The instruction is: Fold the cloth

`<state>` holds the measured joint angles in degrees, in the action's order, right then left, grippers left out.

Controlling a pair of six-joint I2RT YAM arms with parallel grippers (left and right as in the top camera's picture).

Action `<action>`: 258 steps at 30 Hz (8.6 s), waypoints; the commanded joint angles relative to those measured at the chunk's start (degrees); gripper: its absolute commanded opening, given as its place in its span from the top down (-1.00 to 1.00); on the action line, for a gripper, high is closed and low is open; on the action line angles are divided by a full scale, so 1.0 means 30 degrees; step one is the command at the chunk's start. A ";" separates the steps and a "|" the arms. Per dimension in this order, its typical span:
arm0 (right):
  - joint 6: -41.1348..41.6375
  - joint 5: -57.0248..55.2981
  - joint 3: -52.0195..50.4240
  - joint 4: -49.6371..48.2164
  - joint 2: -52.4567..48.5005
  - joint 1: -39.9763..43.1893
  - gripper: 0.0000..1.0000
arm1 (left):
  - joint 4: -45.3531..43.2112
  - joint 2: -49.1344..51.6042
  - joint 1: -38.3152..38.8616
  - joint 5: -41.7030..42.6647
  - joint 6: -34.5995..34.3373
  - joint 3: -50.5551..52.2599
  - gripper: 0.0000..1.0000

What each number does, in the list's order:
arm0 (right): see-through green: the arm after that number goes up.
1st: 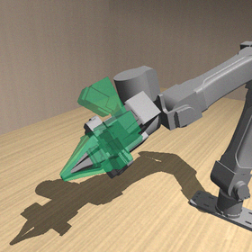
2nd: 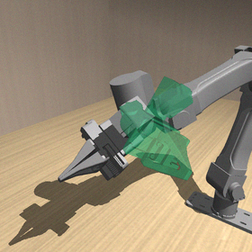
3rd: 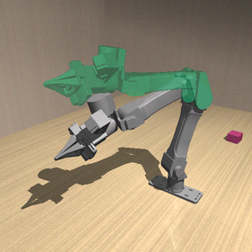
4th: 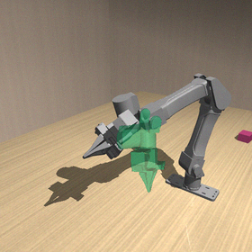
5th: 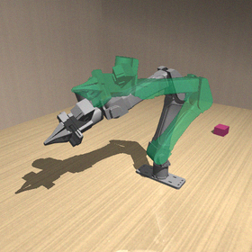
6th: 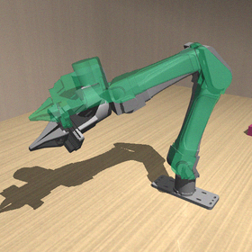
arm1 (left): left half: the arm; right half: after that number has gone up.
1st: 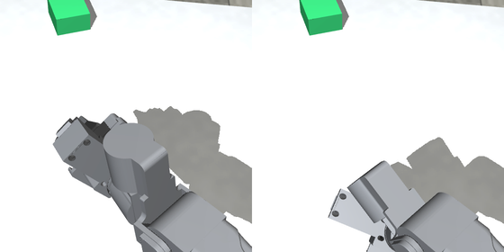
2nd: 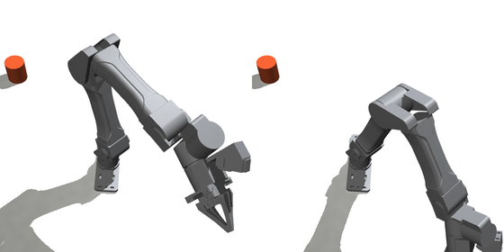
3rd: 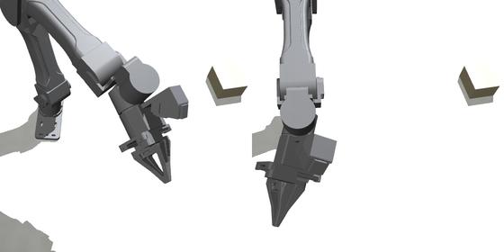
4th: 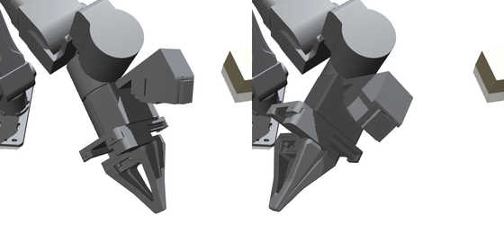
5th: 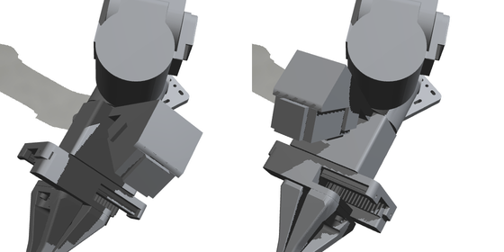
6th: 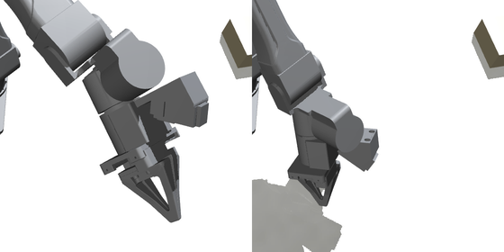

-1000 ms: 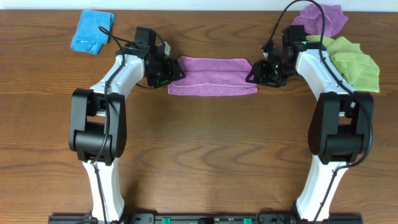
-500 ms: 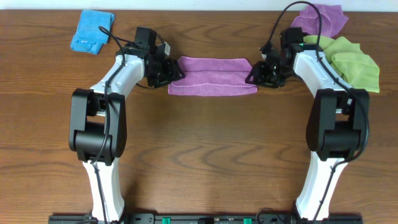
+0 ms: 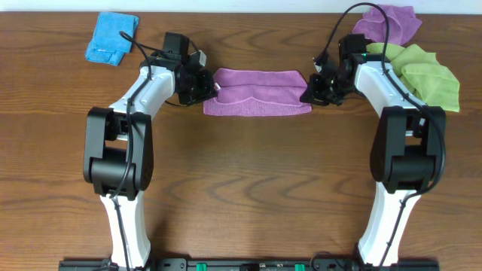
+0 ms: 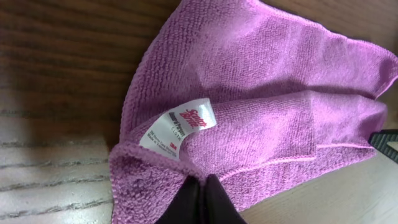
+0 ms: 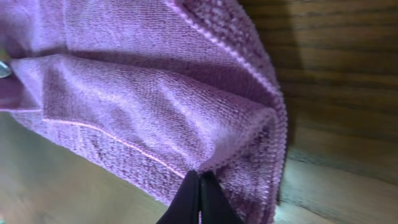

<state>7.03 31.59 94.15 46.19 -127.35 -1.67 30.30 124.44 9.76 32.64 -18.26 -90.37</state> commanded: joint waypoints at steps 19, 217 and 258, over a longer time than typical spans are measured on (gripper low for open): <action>0.1450 0.3942 0.3628 -0.0678 -0.0262 0.0466 0.97 | -0.4371 0.0299 -0.0998 0.2186 -0.0874 -0.1814 0.88; -0.1778 -0.5260 1.0907 0.9275 -0.4000 0.0335 0.97 | -0.0605 -0.0539 0.2616 -0.4233 0.2004 -0.4561 0.88; -0.0772 -1.4746 1.5212 0.9165 -0.4051 -0.8233 0.97 | 0.7832 -1.5227 -0.2747 -0.8947 0.2142 -0.4583 0.81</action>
<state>3.92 -11.66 138.91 73.97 -141.01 -25.41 53.17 80.29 1.91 6.59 -11.99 -103.22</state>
